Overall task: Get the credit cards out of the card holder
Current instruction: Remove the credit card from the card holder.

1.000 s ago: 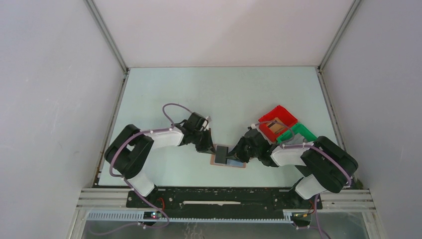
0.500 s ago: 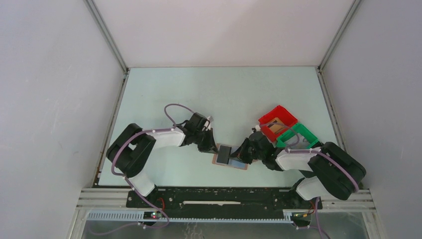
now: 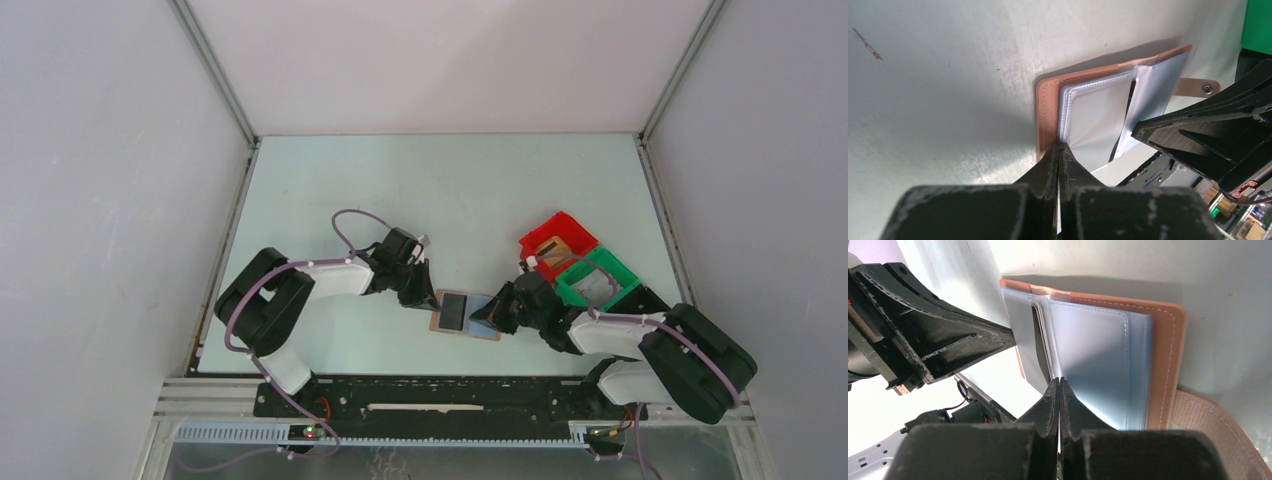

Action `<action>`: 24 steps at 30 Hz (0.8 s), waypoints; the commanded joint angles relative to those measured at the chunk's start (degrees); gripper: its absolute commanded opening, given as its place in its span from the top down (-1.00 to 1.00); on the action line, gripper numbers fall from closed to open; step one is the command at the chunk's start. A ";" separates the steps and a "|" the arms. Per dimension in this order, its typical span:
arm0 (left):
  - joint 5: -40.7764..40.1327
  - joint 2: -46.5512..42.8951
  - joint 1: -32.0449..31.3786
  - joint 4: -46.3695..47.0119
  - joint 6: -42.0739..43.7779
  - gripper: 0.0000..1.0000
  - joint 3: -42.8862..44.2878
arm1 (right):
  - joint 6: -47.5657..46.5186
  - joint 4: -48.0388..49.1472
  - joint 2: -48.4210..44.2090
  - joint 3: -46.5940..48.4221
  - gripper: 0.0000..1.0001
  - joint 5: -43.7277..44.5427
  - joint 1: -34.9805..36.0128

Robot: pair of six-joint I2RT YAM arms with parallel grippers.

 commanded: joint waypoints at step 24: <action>0.79 3.40 -0.39 -2.26 2.12 1.00 -0.93 | 1.65 14.17 11.72 0.66 0.49 -5.68 -2.02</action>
